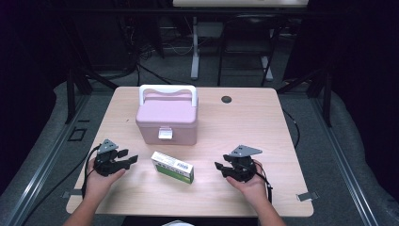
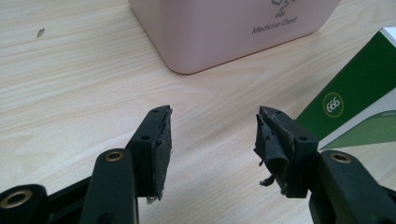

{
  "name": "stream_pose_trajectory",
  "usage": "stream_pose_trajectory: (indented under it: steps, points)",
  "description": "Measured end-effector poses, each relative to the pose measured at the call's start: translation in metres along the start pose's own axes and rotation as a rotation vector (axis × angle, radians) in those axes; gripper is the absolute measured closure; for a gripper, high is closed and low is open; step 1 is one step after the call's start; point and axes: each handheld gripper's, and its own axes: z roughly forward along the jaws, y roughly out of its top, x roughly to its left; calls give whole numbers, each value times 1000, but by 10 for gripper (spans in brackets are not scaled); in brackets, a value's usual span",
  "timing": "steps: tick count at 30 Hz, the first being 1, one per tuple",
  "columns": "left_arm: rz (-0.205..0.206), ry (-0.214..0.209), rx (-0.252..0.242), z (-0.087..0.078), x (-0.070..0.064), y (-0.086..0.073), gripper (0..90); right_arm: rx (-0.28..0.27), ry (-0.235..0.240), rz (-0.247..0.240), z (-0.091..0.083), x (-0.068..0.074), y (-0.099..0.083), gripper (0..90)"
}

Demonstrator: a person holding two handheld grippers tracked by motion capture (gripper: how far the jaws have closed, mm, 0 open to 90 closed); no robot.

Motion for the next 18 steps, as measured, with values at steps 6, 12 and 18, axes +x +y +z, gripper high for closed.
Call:
stream_pose_trajectory:
  steps: [6, 12, 18]
  points:
    - [-4, -3, -3, 0, 0, 0, 455, -19, 96, -10, 5, 17, 9, 512]
    - [-3, -4, -1, 0, -1, 0, 455, -21, 170, -58, 8, 34, 14, 490]
    - [-1, -8, 7, 0, -1, 0, 455, -25, 203, -71, 10, 43, 17, 485]
